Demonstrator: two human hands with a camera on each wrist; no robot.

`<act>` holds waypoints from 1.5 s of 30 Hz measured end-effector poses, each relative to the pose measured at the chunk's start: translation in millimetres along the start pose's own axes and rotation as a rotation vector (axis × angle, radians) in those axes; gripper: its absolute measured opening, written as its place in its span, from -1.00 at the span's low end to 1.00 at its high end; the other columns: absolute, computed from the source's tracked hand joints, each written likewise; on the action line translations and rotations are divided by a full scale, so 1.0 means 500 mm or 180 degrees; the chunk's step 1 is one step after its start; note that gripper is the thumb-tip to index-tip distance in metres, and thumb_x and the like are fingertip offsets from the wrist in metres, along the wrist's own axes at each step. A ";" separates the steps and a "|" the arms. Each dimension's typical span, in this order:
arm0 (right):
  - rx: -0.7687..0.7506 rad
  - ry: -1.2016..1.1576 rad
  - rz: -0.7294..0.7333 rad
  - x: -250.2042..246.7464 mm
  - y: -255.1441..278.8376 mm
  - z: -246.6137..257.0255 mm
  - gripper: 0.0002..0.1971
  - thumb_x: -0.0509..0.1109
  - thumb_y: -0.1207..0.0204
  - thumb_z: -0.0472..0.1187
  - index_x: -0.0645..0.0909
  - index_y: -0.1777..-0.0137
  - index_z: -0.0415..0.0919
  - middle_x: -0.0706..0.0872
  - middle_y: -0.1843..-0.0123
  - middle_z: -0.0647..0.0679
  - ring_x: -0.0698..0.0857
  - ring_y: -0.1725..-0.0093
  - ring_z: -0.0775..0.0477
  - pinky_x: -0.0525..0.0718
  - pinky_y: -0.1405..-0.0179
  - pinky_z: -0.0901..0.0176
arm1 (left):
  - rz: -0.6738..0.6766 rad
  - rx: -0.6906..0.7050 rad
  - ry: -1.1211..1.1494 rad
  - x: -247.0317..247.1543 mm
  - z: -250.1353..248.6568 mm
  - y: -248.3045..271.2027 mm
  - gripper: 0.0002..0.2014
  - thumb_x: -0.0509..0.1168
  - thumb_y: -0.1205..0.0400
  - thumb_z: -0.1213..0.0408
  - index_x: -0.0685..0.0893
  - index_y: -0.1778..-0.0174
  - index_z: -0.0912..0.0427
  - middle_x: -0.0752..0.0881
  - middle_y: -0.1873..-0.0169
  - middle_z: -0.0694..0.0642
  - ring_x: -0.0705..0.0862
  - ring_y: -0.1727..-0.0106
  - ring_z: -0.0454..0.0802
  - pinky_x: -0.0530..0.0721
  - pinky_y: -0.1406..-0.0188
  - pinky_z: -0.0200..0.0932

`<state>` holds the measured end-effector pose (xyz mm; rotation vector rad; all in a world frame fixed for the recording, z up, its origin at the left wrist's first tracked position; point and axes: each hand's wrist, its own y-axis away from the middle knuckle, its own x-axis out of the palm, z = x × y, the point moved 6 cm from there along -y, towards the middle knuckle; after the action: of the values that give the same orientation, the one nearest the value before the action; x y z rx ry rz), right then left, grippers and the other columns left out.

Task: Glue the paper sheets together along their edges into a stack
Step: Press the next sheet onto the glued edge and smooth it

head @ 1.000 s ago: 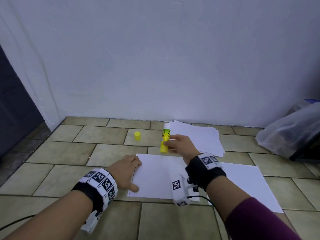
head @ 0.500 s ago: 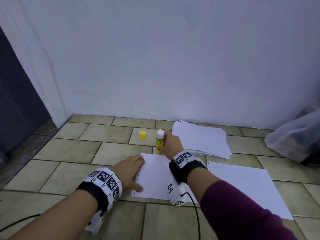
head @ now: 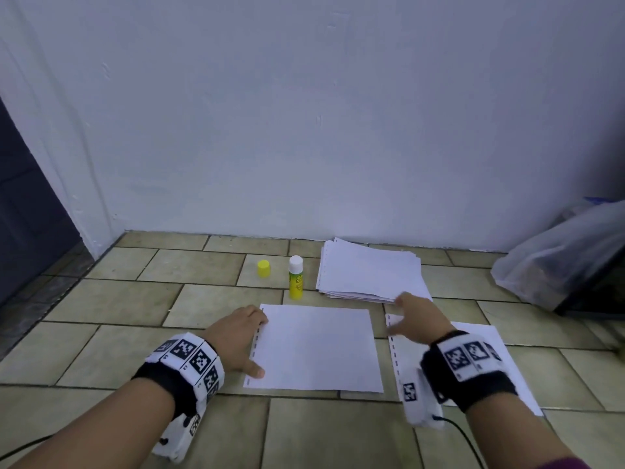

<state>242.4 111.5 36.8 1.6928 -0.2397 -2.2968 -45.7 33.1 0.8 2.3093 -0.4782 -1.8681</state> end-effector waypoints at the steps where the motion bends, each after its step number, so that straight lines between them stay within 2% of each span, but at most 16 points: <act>1: 0.0158 0.0238 0.0250 0.009 0.013 -0.034 -0.31 0.58 -0.39 -0.06 0.36 -0.43 -0.26 0.57 -0.38 -0.15 0.55 -0.35 -0.12 0.52 -0.23 0.16 | -0.0013 -0.0022 0.0024 0.001 0.001 0.001 -0.07 0.56 -0.37 -0.09 0.23 -0.56 0.11 0.31 -0.46 -0.03 0.35 -0.46 -0.09 0.37 -0.46 -0.19; 3: 0.0329 0.0360 0.0577 0.028 0.037 -0.081 -0.14 0.63 -0.30 -0.01 0.26 -0.50 -0.27 0.52 -0.43 -0.12 0.51 -0.40 -0.10 0.49 -0.31 0.14 | -0.0025 -0.0064 0.0108 0.004 0.003 0.004 -0.10 0.56 -0.36 -0.09 0.26 -0.52 0.08 0.33 -0.44 -0.04 0.39 -0.42 -0.09 0.41 -0.43 -0.18; 6: 0.0251 0.0373 0.0485 0.035 0.054 -0.111 -0.02 0.65 -0.26 0.03 0.18 -0.57 -0.24 0.48 -0.48 -0.06 0.48 -0.45 -0.07 0.45 -0.40 0.14 | 0.0001 -0.0053 0.0101 0.007 -0.001 0.009 -0.17 0.53 -0.39 -0.10 0.28 -0.49 0.05 0.33 -0.42 -0.06 0.43 -0.38 -0.10 0.46 -0.37 -0.18; 9: 0.0188 0.0579 0.0398 0.024 0.056 -0.107 -0.21 0.58 -0.35 0.05 0.31 -0.50 -0.19 0.56 -0.42 -0.07 0.53 -0.39 -0.06 0.48 -0.33 0.17 | 0.0055 -0.0023 -0.0026 0.010 -0.011 0.014 -0.17 0.47 -0.45 -0.13 0.24 -0.54 0.07 0.29 -0.46 -0.05 0.40 -0.43 -0.08 0.45 -0.39 -0.16; 11: 0.0140 0.0634 0.0464 0.018 0.055 -0.093 -0.39 0.48 -0.45 0.06 0.42 -0.42 -0.17 0.59 -0.39 -0.08 0.56 -0.34 -0.06 0.48 -0.23 0.22 | 0.0059 -0.0026 -0.0156 0.012 -0.019 0.018 -0.18 0.40 -0.50 -0.15 0.20 -0.58 0.08 0.26 -0.49 -0.04 0.35 -0.47 -0.07 0.42 -0.40 -0.14; 13: 0.0087 0.0605 0.0595 0.015 0.053 -0.072 -0.50 0.40 -0.52 0.06 0.48 -0.37 -0.18 0.61 -0.36 -0.09 0.58 -0.30 -0.07 0.47 -0.10 0.24 | 0.0024 -0.0035 -0.0284 0.013 -0.025 0.022 -0.22 0.34 -0.53 -0.15 0.19 -0.58 0.08 0.27 -0.49 -0.03 0.31 -0.48 -0.05 0.40 -0.38 -0.10; 18: -0.0367 0.0372 0.0632 0.013 0.061 0.027 -0.54 0.35 -0.56 -0.01 0.49 -0.42 -0.14 0.60 -0.38 -0.06 0.56 -0.34 -0.08 0.41 -0.07 0.24 | -0.0007 -0.0002 -0.0518 0.014 -0.044 0.024 -0.28 0.25 -0.57 -0.17 0.20 -0.57 0.07 0.29 -0.50 -0.01 0.31 -0.48 -0.03 0.35 -0.41 -0.05; 24: -0.0693 0.0335 0.0673 0.034 0.069 0.130 -0.60 0.29 -0.59 -0.07 0.53 -0.39 -0.18 0.61 -0.37 -0.10 0.55 -0.34 -0.12 0.42 -0.10 0.18 | 0.0007 0.0139 -0.0524 0.024 -0.073 0.030 -0.23 0.33 -0.50 -0.13 0.20 -0.55 0.09 0.30 -0.47 0.01 0.31 -0.45 -0.01 0.36 -0.42 -0.01; 27: -0.0746 0.0259 0.0696 0.045 0.069 0.161 -0.55 0.32 -0.58 0.04 0.53 -0.38 -0.17 0.61 -0.36 -0.10 0.55 -0.34 -0.11 0.46 -0.19 0.14 | 0.0037 0.0219 -0.0467 0.023 -0.072 0.033 -0.20 0.35 -0.50 -0.11 0.20 -0.59 0.10 0.21 -0.56 0.01 0.21 -0.54 -0.01 0.32 -0.49 0.01; 31: -0.0811 0.0455 0.0844 0.102 0.079 0.197 -0.46 0.33 -0.55 0.16 0.52 -0.36 -0.22 0.60 -0.36 -0.13 0.54 -0.35 -0.12 0.46 -0.20 0.15 | -0.0029 0.0254 -0.0502 0.020 -0.073 0.033 -0.16 0.39 -0.47 -0.13 0.22 -0.60 0.07 0.07 -0.59 0.04 0.04 -0.61 0.02 0.26 -0.56 0.01; 36: -0.0788 0.0540 0.0850 0.143 0.086 0.204 -0.33 0.35 -0.53 0.18 0.37 -0.48 -0.25 0.49 -0.46 -0.17 0.46 -0.43 -0.14 0.43 -0.33 0.09 | 0.0003 0.0188 -0.0143 0.014 -0.070 0.039 -0.17 0.44 -0.47 -0.14 0.22 -0.59 0.01 0.29 -0.49 -0.07 0.31 -0.49 -0.11 0.38 -0.41 -0.16; 41: -0.0705 0.0177 0.0825 0.143 0.090 0.199 -0.22 0.46 -0.47 0.11 0.20 -0.54 -0.22 0.51 -0.43 -0.18 0.51 -0.39 -0.16 0.49 -0.28 0.07 | 0.0058 -0.0007 0.0129 0.013 -0.050 0.041 -0.13 0.52 -0.41 -0.09 0.21 -0.56 -0.02 0.35 -0.48 -0.08 0.42 -0.44 -0.10 0.47 -0.35 -0.16; 45: -0.0831 0.0192 0.0793 0.157 0.091 0.211 -0.18 0.48 -0.45 0.09 0.12 -0.59 -0.05 0.45 -0.45 -0.16 0.45 -0.43 -0.17 0.49 -0.37 -0.03 | -0.0051 0.0098 -0.0168 0.014 -0.048 0.041 -0.12 0.46 -0.43 -0.17 0.24 -0.60 0.03 0.26 -0.52 -0.08 0.29 -0.51 -0.11 0.40 -0.46 -0.13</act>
<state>125.9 40.2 10.5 1.5065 -0.1235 -1.9967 -24.6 9.3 5.7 2.2947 -0.4997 -1.9471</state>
